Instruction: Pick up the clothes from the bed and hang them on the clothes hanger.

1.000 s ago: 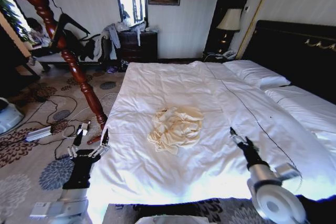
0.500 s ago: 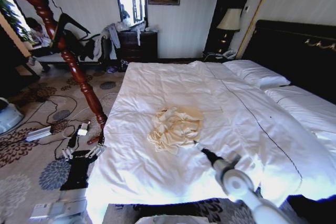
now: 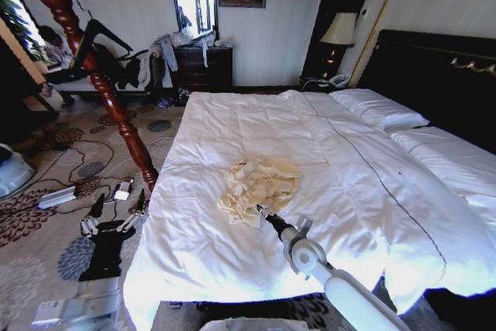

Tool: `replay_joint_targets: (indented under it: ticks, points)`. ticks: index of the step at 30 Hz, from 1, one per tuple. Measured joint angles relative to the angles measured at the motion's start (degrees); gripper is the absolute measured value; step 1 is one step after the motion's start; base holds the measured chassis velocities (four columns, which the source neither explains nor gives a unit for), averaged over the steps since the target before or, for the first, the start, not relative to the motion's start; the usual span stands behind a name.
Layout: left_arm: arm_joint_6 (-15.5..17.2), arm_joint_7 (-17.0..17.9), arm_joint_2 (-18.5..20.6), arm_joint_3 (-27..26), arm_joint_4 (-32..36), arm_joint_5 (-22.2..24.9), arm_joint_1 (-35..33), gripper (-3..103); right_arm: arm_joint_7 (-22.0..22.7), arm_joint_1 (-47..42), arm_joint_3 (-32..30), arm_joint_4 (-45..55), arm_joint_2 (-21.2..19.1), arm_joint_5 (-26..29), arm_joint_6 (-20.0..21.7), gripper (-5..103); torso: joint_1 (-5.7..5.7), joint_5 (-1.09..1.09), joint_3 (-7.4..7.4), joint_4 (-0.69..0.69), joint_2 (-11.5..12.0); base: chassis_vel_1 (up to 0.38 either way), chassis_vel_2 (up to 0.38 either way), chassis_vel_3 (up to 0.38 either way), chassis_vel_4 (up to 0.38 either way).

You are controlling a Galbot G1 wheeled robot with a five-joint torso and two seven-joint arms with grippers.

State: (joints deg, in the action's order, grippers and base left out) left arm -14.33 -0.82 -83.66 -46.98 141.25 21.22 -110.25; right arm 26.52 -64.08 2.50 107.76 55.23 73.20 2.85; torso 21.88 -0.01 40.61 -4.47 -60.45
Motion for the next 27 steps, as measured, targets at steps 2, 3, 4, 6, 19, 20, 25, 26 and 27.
replay_joint_targets:
  ticks: [2,3,4,6,19,20,25,26,27]
  points:
    - [0.00,0.03,-0.02,0.12,-0.15,0.00,0.14,100,-0.55,-0.08,0.14,-0.09,-0.07,-0.26,-0.37,60,0.00,0.01,0.00,0.00,0.00,0.000,0.000,0.000,0.000]
    - [0.01,0.08,-0.03,0.25,-0.39,0.00,0.32,100,-1.13,-0.15,0.26,-0.16,-0.13,-0.48,-0.79,55,0.00,0.00,0.00,0.00,0.00,0.000,0.000,0.000,0.000]
    - [0.01,0.13,-0.04,0.34,-0.59,-0.01,0.49,100,-1.71,-0.20,0.34,-0.20,-0.18,-0.69,-1.21,49,0.00,0.01,0.00,0.00,0.00,0.000,0.000,0.000,0.000]
    - [0.01,0.16,-0.05,0.45,-0.79,-0.04,0.65,100,-2.45,-0.28,0.40,-0.21,-0.22,-0.95,-1.73,44,0.00,0.00,0.00,0.00,0.00,0.000,0.000,0.000,0.000]
    - [0.29,0.62,0.09,0.93,-2.11,-0.08,1.89,100,-7.13,-1.00,-0.25,-0.69,-1.36,-4.55,-6.17,2,0.00,0.01,0.00,0.01,0.00,0.000,0.000,0.000,0.000]
    - [0.40,0.71,0.25,0.90,-2.31,0.11,2.03,100,-7.53,-1.04,-1.10,-0.69,-1.84,-5.94,-6.59,1,0.00,0.02,0.00,0.01,0.00,0.000,0.000,0.000,0.000]
    - [0.81,1.07,0.60,0.75,-3.47,0.32,2.68,100,-10.44,-1.37,-6.98,2.61,-3.73,-9.35,-7.62,1,0.00,0.03,0.00,0.01,0.00,0.000,0.000,0.000,0.000]
    - [0.96,1.17,0.65,0.73,-3.93,0.31,2.87,100,-10.65,-1.34,-8.89,4.13,-4.30,-8.92,-7.68,1,0.00,0.01,0.00,0.01,0.00,0.000,0.000,0.000,0.000]
    - [1.14,1.26,0.68,0.72,-4.43,0.16,3.05,100,-10.74,-1.30,-10.54,5.52,-4.92,-8.12,-7.71,1,-0.01,0.03,0.00,0.01,0.00,0.000,0.000,0.000,0.000]
